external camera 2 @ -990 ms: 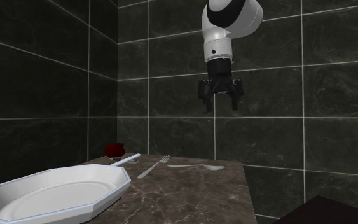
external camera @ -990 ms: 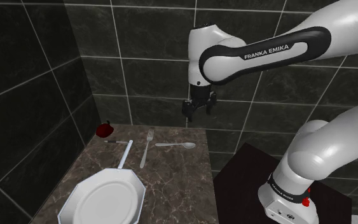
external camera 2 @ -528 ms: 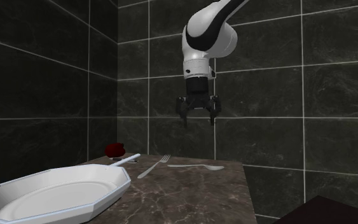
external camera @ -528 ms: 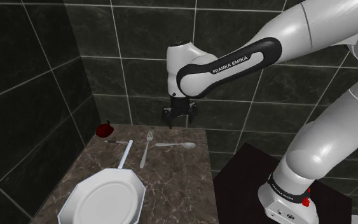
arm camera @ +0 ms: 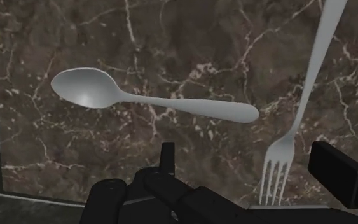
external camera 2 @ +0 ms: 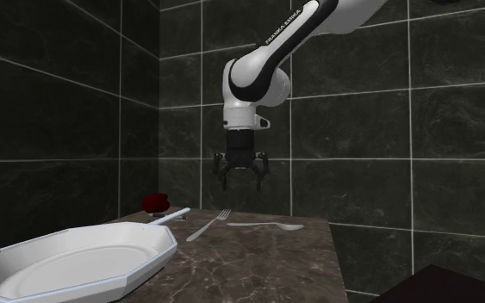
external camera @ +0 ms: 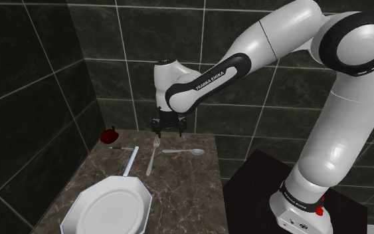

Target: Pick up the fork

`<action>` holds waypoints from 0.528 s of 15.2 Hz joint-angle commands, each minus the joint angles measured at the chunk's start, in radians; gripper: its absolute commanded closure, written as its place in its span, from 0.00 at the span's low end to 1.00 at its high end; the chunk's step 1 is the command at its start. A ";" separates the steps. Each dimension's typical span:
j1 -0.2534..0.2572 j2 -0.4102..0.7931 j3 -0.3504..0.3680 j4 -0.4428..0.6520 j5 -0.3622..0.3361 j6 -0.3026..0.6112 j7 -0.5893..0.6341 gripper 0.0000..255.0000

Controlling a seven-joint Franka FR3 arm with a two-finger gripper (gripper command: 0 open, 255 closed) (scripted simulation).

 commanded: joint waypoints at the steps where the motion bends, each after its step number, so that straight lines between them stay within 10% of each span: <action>1: 0.016 0.093 -0.004 0.068 -0.056 0.021 0.099 0.00; 8: 0.081 0.307 -0.064 0.252 -0.162 0.052 0.287 0.00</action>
